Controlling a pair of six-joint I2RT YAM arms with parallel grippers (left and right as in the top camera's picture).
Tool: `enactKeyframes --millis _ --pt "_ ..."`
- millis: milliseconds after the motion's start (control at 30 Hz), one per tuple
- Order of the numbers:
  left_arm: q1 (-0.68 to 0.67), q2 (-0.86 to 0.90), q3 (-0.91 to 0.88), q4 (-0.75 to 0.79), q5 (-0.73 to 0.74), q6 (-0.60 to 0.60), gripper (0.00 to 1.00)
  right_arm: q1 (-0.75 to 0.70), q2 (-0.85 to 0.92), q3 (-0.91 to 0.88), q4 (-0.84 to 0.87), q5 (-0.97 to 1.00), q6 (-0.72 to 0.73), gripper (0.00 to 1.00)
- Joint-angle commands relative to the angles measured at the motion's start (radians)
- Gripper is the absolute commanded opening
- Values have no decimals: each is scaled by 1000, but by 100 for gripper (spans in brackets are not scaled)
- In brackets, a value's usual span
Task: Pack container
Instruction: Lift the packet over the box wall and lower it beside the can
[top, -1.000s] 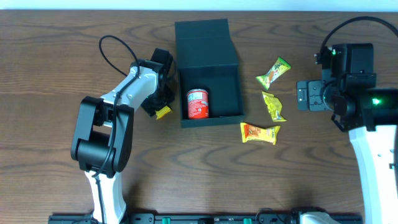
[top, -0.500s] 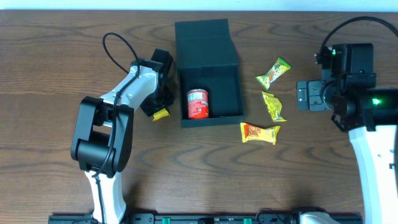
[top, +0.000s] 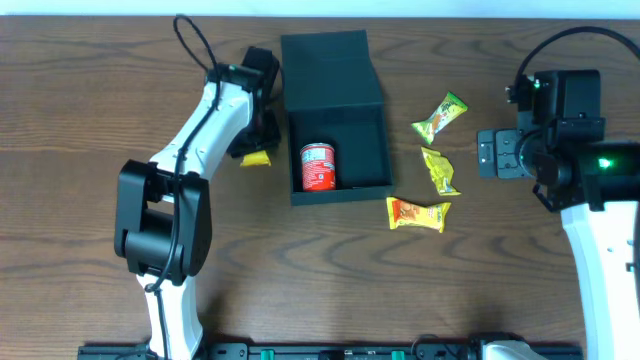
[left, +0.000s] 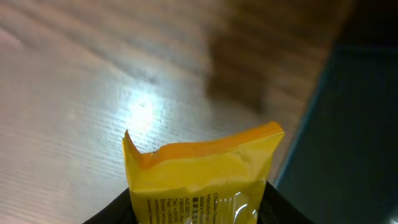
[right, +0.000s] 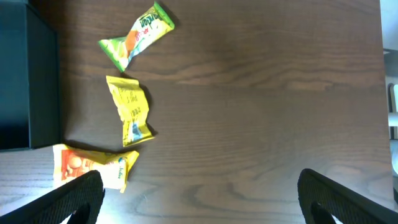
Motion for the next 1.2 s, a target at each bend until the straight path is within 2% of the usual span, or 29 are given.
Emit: enactKeyframes --millis 0,200,400,533,633,800,1067,1167 --pt "2 18 83 -32 -28 119 34 -3 -1 10 -2 14 -9 99" --pt "-15 18 198 -68 -29 288 40 -3 -1 10 -1 14 -9 99" --pt "-49 18 246 -84 -35 380 39 -3 -1 10 3 14 -9 99" --pt "-92 18 267 -83 -58 493 39 -3 -1 10 7 13 -9 99" --pt "-136 18 271 -77 -114 615 39 -3 -1 10 6 13 -9 99" --pt "-198 18 271 -39 -119 800 39 -3 -1 10 6 13 -9 99" --pt "-235 18 271 73 -97 1034 40 -3 -1 10 -6 14 -9 99" --pt "-233 18 270 77 -52 1158 42 -3 -1 10 -12 14 -9 99"
